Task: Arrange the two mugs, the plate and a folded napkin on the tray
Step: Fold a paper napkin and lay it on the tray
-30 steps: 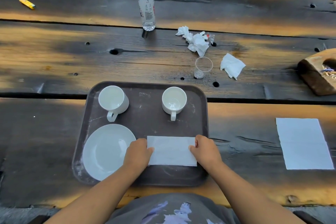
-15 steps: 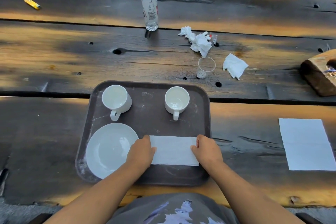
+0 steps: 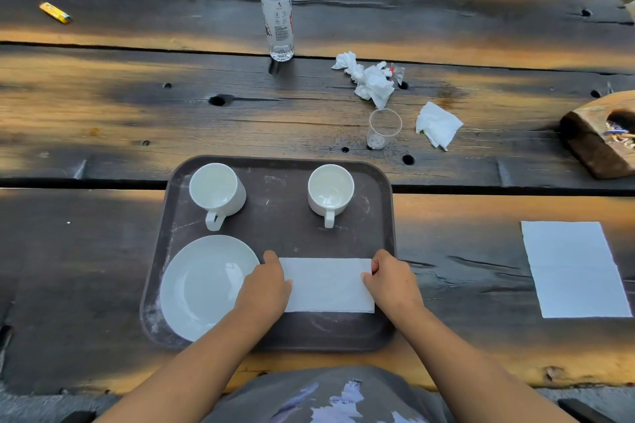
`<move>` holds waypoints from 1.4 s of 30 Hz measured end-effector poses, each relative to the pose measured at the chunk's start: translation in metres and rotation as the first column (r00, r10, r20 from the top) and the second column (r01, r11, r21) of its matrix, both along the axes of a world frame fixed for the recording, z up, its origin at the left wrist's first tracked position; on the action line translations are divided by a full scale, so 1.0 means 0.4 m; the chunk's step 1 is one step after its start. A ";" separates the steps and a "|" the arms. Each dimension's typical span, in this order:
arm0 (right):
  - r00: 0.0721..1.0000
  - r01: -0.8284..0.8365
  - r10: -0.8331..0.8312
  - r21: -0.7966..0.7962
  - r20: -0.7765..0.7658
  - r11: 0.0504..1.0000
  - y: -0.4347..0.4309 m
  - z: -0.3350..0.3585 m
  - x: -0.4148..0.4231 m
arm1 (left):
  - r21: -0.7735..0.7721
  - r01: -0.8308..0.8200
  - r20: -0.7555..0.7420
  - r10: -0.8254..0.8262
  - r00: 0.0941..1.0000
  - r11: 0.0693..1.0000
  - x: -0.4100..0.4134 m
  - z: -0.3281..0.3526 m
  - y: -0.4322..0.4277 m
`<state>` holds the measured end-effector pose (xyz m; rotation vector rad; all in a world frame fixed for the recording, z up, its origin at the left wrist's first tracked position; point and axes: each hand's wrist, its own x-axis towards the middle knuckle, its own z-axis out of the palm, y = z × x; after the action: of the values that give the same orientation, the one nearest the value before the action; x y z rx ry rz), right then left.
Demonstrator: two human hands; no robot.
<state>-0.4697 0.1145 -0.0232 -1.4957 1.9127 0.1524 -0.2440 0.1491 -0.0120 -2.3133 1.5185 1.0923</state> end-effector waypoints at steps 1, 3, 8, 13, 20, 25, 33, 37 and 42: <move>1.000 0.002 -0.002 -0.003 0.005 1.000 0.000 0.002 -0.002 | -0.001 0.005 -0.003 -0.005 1.000 1.000 0.002 0.003 0.001; 1.000 -0.003 0.003 -0.013 0.011 1.000 0.002 0.007 -0.007 | 0.000 0.035 0.003 -0.035 0.999 0.999 0.007 0.008 0.004; 0.999 0.032 -0.031 -0.038 0.023 0.999 0.010 0.022 -0.022 | -0.007 0.080 -0.039 -0.081 0.996 0.997 0.021 0.015 0.005; 0.996 0.069 -0.066 -0.043 0.064 0.997 0.018 0.044 -0.032 | -0.034 0.111 -0.112 -0.114 0.987 0.993 0.015 0.008 0.012; 0.991 0.063 -0.056 -0.048 0.125 0.997 0.024 0.069 -0.116 | -0.115 0.193 -0.131 -0.207 0.969 0.974 -0.098 0.022 -0.003; 0.985 0.025 -0.011 -0.079 0.169 0.997 -0.002 0.070 -0.260 | -0.164 0.167 -0.152 -0.192 0.969 0.972 -0.262 0.038 -0.029; 0.984 -0.032 0.054 -0.130 0.168 0.991 -0.030 0.052 -0.620 | -0.188 0.242 -0.138 -0.269 0.953 0.952 -0.606 0.046 -0.074; 0.984 0.007 0.017 -0.135 0.175 0.991 -0.041 0.037 -0.801 | -0.213 0.310 -0.121 -0.340 0.933 0.927 -0.758 0.031 -0.104; 0.988 0.031 -0.009 -0.138 0.156 0.990 -0.056 0.031 -0.982 | -0.227 0.335 -0.113 -0.367 0.923 0.914 -0.908 0.019 -0.134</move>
<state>-0.8626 0.0921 -0.0109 -1.5312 1.8440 -0.1075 -0.6073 0.0953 -0.0044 -1.9892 2.0961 1.0776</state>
